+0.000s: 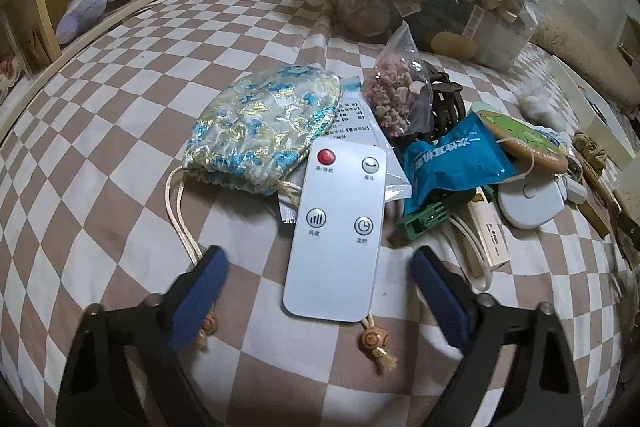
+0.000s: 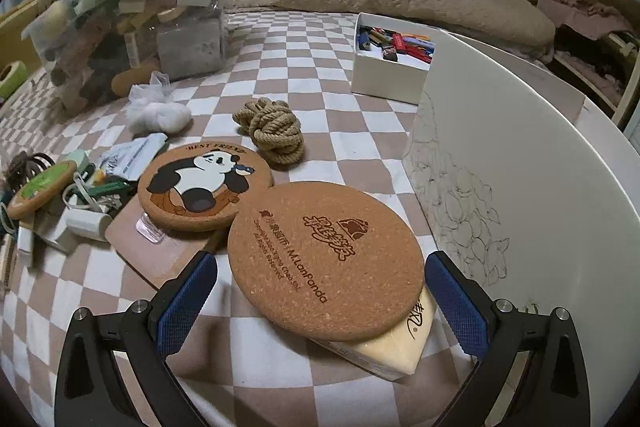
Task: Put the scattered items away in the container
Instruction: 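Lower the left tool onto the white remote while the right tool approaches the round cork coaster, then close the left tool on the white remote while the right tool grasps the cork coaster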
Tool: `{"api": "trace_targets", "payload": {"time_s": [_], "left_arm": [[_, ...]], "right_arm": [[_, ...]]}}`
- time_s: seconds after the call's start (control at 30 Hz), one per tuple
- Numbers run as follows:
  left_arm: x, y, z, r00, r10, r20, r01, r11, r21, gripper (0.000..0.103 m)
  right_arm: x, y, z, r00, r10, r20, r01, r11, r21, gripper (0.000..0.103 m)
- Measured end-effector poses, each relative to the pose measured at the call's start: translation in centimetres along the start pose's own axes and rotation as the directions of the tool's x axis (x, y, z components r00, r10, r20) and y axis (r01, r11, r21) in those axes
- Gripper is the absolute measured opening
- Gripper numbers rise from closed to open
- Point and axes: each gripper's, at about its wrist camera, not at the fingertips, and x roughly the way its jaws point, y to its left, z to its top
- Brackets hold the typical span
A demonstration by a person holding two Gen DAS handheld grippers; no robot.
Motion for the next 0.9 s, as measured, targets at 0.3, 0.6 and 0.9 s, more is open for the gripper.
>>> {"api": "trace_targets", "payload": {"time_s": [0.3, 0.6, 0.9], "left_arm": [[-0.6, -0.4, -0.3, 1.0, 0.008, 0.019, -0.009, 0.999, 0.038, 0.04], [-1.5, -0.5, -0.7, 0.998, -0.064, 0.022, 0.064, 0.998, 0.013, 0.04], [-2.8, -0.5, -1.3, 0.991, -0.129, 0.03, 0.129, 0.992, -0.013, 0.039]], "right_arm": [[-0.1, -1.6, 0.1, 1.0, 0.008, 0.001, -0.008, 0.999, 0.036, 0.067], [-1.2, -1.8, 0.4, 0.998, 0.051, 0.032, -0.051, 0.998, 0.023, 0.044], [-2.0, -1.0, 0.2, 0.997, 0.051, 0.056, -0.048, 0.997, -0.059, 0.029]]}}
